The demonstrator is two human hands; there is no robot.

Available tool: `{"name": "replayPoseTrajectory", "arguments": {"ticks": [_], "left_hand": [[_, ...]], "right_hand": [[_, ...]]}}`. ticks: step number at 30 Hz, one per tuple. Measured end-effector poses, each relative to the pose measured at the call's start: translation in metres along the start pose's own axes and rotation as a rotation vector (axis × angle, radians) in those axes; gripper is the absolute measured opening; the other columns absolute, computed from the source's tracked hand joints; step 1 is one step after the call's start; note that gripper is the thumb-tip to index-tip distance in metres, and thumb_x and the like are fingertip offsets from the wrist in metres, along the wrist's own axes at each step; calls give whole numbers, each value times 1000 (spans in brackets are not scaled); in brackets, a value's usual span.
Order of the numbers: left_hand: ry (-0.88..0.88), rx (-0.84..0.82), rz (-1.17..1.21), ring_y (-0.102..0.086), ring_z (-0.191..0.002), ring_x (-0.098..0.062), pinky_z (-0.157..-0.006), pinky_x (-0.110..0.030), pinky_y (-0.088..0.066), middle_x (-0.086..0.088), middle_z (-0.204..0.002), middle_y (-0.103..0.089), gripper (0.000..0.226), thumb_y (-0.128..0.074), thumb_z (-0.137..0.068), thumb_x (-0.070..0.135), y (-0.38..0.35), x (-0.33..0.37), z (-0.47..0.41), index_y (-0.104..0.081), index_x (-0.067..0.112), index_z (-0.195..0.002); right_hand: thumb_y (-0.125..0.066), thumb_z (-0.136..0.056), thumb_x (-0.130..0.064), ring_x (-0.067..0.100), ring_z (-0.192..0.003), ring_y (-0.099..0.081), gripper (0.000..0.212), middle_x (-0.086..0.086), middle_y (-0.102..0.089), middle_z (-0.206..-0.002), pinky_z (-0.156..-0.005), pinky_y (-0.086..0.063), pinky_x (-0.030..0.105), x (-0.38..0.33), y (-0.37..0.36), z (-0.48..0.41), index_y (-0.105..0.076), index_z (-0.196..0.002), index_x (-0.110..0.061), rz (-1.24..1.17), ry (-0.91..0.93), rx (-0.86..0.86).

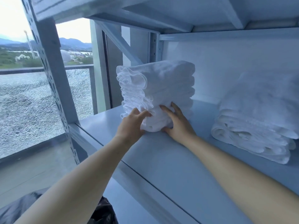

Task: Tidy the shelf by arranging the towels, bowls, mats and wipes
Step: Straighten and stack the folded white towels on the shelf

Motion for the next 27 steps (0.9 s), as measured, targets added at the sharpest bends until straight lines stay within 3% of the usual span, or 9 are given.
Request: {"name": "replayPoseTrajectory", "arguments": {"ticks": [6, 11, 16, 21, 27], "left_hand": [[42, 13, -67, -57, -84, -27, -63, -29, -40, -2, -106, -47, 58, -67, -72, 9, 24, -17, 32, -52, 34, -122], [88, 26, -98, -57, -82, -28, -65, -30, -42, -4, -104, -48, 59, -67, -70, 8, 46, -35, 60, -53, 31, -123], [132, 44, -133, -55, -79, -27, -60, -28, -38, -3, -103, -46, 58, -65, -70, 7, 62, -52, 81, -53, 29, -122], [148, 66, -127, -55, -74, -29, -62, -34, -48, -5, -101, -47, 58, -66, -70, 5, 66, -61, 85, -53, 28, -121], [192, 99, -130, -51, -70, -27, -60, -28, -38, -3, -100, -46, 60, -65, -69, 2, 62, -66, 80, -53, 31, -120]], "right_hand": [[-74, -75, -16, 18, -140, -22, 78, 6, -12, -154, -100, -23, 17, -33, -14, 8, -35, -140, -31, -41, 52, -7], [-76, -73, -20, 19, -138, -26, 76, 7, -12, -153, -93, -22, 12, -64, -28, 8, -39, -138, -31, -56, 94, -41], [-76, -73, -18, 24, -132, -35, 72, 8, -13, -151, -97, -30, 20, -91, -42, 7, -41, -136, -29, -66, 140, -58], [-76, -71, -15, 27, -128, -40, 71, 9, -15, -148, -99, -34, 24, -98, -52, 3, -44, -133, -26, -75, 164, -53], [-77, -68, -12, 27, -123, -43, 70, 8, -19, -145, -93, -33, 20, -93, -61, -8, -47, -129, -25, -82, 171, -36]]}}
Point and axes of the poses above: each hand's wrist, its own z-axis away from the middle knuckle, its own y-axis out of the back of the hand, x = y × z, the point moved 2 cm from there along -z, towards the middle knuckle
